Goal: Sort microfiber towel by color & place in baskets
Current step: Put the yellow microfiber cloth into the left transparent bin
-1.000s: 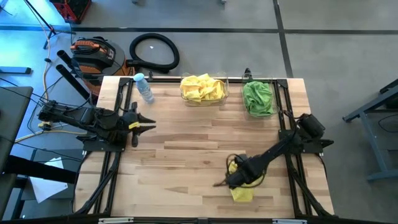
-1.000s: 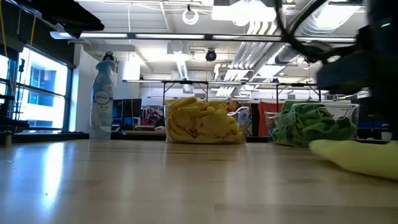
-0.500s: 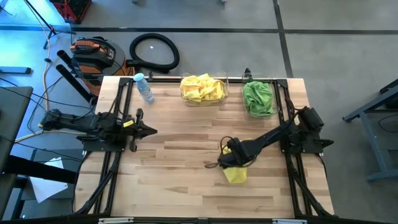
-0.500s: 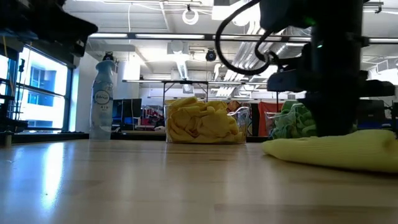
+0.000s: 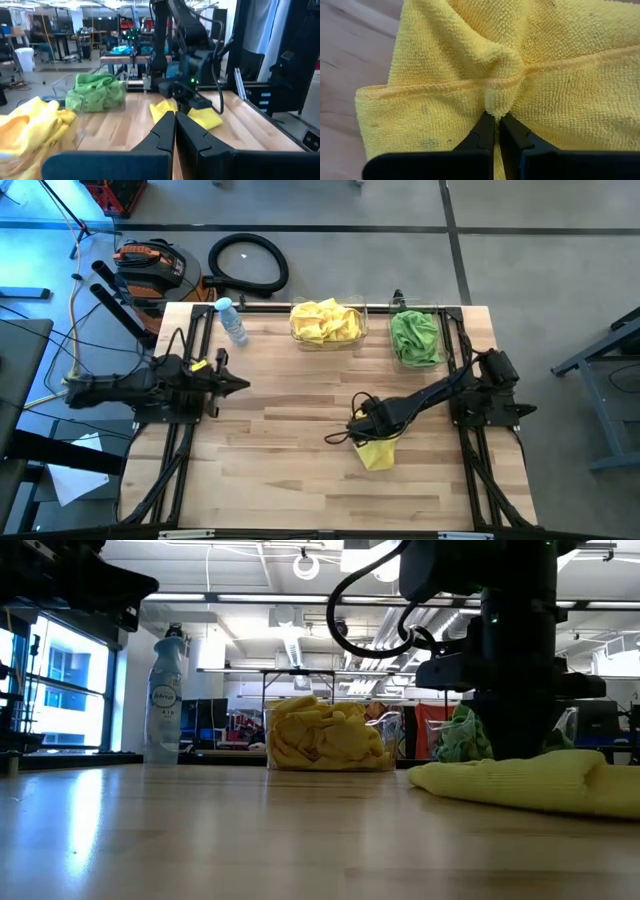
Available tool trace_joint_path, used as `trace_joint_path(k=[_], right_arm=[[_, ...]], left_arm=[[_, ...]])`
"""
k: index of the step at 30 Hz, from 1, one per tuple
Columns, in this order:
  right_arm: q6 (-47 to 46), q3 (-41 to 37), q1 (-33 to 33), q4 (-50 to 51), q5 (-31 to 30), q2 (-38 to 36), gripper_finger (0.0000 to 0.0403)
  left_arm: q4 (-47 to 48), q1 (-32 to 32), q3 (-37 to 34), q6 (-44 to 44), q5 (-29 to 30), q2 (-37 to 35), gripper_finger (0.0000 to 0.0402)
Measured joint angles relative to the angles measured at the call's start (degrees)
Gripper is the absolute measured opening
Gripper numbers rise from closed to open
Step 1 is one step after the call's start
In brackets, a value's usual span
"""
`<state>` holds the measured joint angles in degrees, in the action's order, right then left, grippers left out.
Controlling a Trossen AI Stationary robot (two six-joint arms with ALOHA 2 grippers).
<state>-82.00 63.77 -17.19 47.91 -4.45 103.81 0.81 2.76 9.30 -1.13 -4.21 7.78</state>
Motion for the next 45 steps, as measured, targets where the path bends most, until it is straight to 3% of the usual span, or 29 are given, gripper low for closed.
trace_joint_path(k=[6,9,12,17,24,29,37,45], right_arm=[[0.0,0.0,0.0,0.0,0.2,0.0,0.0001],[0.0,0.0,0.0,0.0,0.3,0.0,0.0001],[0.0,0.0,0.2,0.0,0.4,0.0,0.0001],[0.6,0.0,1.2,-0.3,0.4,-0.1,0.0001],[3.6,0.1,3.7,-5.4,1.5,-1.3,0.0000],[5.2,0.1,6.2,-6.2,-1.8,-6.2,0.0000],[11.8,0.1,12.3,-5.6,-10.6,-20.2,0.0000],[30.6,6.4,25.4,-5.7,-14.7,-27.1,0.0000]], left_arm=[[9.1,2.2,0.0,1.0,-1.3,-7.3,0.0000],[9.7,2.2,-0.2,0.9,-1.2,-7.6,0.0000],[7.5,2.2,-1.2,1.1,-1.3,-7.5,0.0000],[-5.1,2.2,-8.6,6.0,-2.3,-7.5,0.0000],[-2.2,2.2,-8.7,3.1,-0.1,-7.5,0.0000],[-2.0,2.2,-8.7,3.4,2.0,-7.5,0.0000],[-2.0,2.2,-8.7,3.4,2.3,-7.5,0.0000],[-1.9,2.2,-8.7,3.4,2.3,-7.4,0.0000]])
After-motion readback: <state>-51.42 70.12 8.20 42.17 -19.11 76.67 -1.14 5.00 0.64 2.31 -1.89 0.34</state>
